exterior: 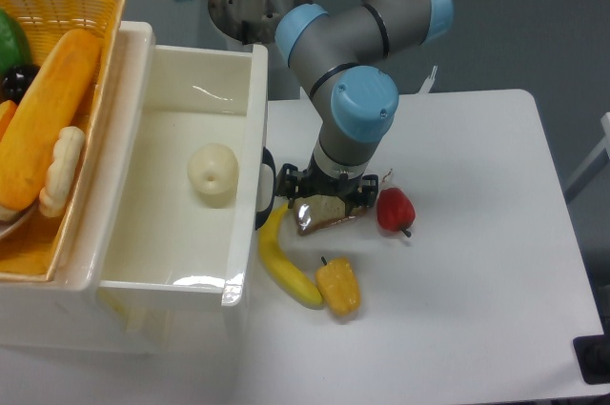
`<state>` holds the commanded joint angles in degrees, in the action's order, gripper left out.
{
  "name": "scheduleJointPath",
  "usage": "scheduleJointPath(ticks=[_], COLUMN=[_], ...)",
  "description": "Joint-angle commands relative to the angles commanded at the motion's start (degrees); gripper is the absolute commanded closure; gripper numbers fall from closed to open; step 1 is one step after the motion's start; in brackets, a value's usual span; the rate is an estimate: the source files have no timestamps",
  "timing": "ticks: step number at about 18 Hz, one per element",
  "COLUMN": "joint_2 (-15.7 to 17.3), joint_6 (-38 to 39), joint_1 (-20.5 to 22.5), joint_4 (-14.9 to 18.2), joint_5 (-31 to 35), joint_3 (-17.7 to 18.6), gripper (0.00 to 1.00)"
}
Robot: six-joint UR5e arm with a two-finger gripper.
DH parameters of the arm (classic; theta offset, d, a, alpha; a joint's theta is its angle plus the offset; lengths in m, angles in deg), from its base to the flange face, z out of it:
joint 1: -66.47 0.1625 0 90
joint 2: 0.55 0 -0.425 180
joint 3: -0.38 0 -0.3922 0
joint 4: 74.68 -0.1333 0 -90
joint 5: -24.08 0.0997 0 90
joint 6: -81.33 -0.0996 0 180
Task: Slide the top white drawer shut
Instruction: 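Move the gripper against the open white drawer's front edge, then push the white drawer inward with the gripper until it shuts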
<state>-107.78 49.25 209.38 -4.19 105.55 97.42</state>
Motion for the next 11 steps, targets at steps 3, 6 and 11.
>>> scheduleJointPath(ticks=[3,6,11], joint_2=[0.2,0.4,1.5], joint_6=[-0.1,-0.1,-0.1], joint_1=[-0.1,-1.1,-2.2], joint_4=[0.4,0.5,1.9], joint_5=[-1.2,-1.3,-3.1], joint_3=[0.0,-0.1,-0.2], gripper=[0.00,0.00,0.00])
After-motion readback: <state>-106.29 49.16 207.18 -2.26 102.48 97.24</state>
